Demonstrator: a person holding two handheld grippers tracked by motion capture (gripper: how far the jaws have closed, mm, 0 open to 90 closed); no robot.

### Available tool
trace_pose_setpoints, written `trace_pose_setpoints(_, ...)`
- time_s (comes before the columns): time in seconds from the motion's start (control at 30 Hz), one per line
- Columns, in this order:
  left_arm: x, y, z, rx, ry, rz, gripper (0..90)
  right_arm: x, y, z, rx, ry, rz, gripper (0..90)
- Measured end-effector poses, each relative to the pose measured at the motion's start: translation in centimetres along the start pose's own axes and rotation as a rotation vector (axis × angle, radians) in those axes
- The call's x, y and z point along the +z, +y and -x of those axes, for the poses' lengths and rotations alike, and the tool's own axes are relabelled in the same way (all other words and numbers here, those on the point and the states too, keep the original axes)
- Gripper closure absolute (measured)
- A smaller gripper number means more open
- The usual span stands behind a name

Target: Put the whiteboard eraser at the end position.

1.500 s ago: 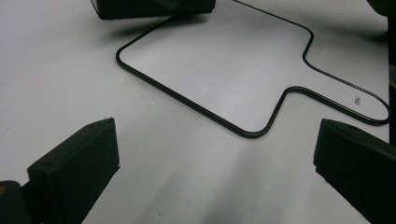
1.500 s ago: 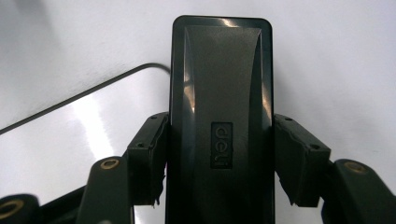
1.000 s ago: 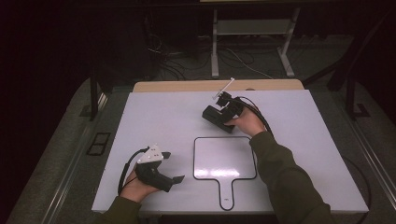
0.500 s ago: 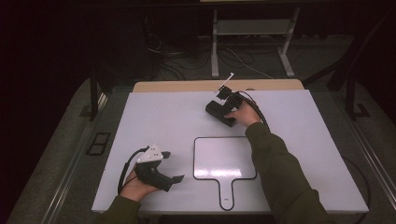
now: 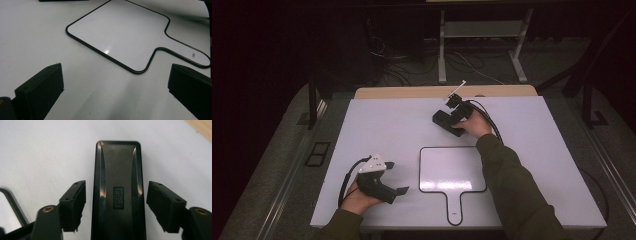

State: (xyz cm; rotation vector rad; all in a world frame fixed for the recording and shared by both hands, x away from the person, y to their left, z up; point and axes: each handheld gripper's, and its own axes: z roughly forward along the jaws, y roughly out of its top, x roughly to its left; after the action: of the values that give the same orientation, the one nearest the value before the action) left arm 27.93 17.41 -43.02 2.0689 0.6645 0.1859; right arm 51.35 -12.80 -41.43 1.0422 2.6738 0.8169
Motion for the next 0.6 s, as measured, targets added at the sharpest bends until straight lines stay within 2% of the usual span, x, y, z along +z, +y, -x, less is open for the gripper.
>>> trace_pose_setpoints(0.17, 0.1, 0.0, 0.0, -0.001, 0.001, 0.001, 0.0, -1.1, -0.4, 0.1, 0.019, 0.02, 0.058, 28.2)
trace_pose_setpoints(0.43, 0.2, 0.1, -0.2, -0.006, 0.009, 0.005, 0.0, -2.8, -1.1, -0.1, 0.004, 0.035, 0.116, 26.7)
trace_pose_setpoints(0.6, 0.1, -0.1, -0.1, -0.007, 0.008, 0.006, 0.0, -3.9, -2.2, -0.8, -0.004, 0.001, 0.163, 23.4)
